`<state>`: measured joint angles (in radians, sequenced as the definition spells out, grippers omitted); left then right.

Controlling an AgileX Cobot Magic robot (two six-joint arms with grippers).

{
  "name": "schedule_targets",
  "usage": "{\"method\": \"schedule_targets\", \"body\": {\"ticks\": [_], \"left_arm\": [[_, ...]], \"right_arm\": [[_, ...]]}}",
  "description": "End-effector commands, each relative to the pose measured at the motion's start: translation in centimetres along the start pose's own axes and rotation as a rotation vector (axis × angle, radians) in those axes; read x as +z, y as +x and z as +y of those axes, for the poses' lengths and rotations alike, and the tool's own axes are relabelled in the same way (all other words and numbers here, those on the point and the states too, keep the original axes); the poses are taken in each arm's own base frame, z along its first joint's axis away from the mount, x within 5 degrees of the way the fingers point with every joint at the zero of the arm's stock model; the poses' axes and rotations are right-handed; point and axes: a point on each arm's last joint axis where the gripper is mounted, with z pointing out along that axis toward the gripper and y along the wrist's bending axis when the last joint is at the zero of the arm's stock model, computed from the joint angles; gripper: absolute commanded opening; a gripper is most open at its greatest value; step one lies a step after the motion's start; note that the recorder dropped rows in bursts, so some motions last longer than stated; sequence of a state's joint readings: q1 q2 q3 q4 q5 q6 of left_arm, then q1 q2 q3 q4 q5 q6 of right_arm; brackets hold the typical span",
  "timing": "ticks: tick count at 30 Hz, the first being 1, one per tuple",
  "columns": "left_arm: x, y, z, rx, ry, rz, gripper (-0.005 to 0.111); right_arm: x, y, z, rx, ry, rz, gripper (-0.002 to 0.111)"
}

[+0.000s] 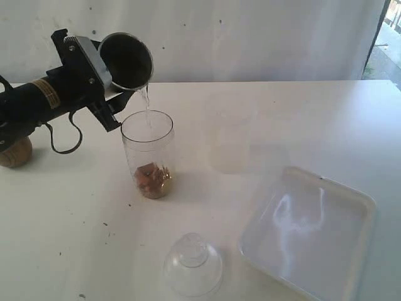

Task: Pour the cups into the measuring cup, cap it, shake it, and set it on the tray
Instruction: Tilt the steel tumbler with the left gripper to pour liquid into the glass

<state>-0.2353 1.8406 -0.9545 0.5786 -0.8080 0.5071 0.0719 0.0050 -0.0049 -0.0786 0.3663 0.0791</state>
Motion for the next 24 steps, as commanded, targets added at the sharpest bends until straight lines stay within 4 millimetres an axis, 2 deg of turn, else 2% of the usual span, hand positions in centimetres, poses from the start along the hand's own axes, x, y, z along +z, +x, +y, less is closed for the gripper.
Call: {"method": "schedule_targets", "body": {"ticks": [1,24], "left_arm": [[-0.03,-0.77,1.17,0.061,-0.069,-0.047,0.000],[-0.04,-0.50,1.16,0.309,-0.064,-0.005,0.000]], "right_arm": [[0.02,0.00,-0.01,0.002,0.003,-0.015,0.000],[0.02,0.00,-0.01,0.002,0.003,-0.015,0.000]]}}
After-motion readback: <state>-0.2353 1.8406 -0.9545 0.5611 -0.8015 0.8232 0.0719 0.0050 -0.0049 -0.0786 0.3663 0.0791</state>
